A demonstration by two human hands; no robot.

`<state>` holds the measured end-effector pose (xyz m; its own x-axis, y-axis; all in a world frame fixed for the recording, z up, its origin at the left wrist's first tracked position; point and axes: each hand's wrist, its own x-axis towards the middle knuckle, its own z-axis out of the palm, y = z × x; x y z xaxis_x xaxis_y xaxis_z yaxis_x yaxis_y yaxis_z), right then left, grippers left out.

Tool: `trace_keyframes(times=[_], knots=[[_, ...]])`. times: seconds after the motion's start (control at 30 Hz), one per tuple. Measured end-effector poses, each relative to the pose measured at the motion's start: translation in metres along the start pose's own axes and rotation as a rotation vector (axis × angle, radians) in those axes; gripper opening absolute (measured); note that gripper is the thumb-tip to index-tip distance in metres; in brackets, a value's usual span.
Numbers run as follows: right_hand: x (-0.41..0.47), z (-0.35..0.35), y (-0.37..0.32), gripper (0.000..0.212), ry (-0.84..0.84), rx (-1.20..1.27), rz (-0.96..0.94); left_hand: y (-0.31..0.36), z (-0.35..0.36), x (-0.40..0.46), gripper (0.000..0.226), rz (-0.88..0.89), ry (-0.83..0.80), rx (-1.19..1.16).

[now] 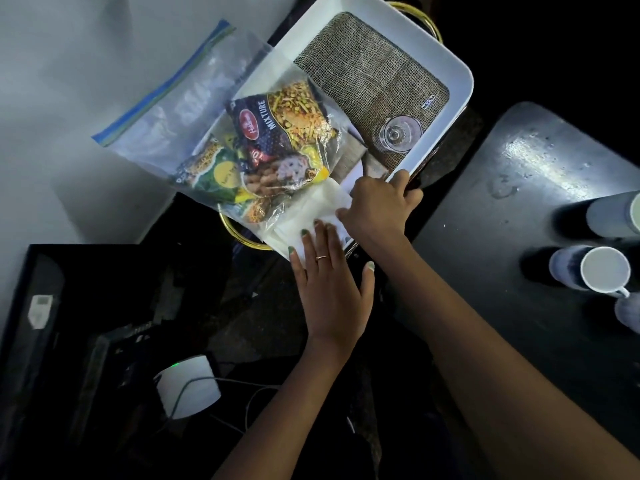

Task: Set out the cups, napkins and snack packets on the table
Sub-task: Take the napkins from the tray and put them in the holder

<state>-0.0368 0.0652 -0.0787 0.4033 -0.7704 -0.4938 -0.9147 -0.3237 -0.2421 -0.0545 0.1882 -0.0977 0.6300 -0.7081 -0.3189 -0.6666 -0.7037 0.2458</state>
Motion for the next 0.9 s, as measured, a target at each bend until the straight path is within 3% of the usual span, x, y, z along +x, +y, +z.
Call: trace_keyframes(times=[0.1,0.2,0.33,0.57,0.73,0.83,0.9], knots=[[-0.006,0.004,0.000,0.007,0.035,0.042,-0.087,-0.001,0.001,0.000,0.076,0.001,-0.006,-0.009],[-0.012,0.006,0.003,0.024,0.034,0.138,-0.203,-0.002,0.002,0.000,0.075,0.006,-0.023,-0.008],[-0.023,0.007,0.013,0.026,0.078,0.353,-0.311,-0.003,-0.004,-0.004,0.072,0.049,-0.025,-0.080],[-0.037,-0.011,0.050,0.021,0.068,0.855,-0.025,0.009,-0.016,-0.018,0.064,0.115,0.100,-0.328],[-0.060,-0.026,0.097,0.011,-0.004,1.334,0.184,0.036,-0.032,-0.022,0.051,0.002,0.203,-0.745],[-0.074,-0.036,0.125,0.013,-0.044,1.551,0.244,0.055,-0.042,-0.016,0.044,-0.207,0.110,-1.035],[-0.083,-0.042,0.142,0.026,-0.084,1.678,0.272,0.066,-0.047,-0.008,0.034,-0.303,-0.079,-1.251]])
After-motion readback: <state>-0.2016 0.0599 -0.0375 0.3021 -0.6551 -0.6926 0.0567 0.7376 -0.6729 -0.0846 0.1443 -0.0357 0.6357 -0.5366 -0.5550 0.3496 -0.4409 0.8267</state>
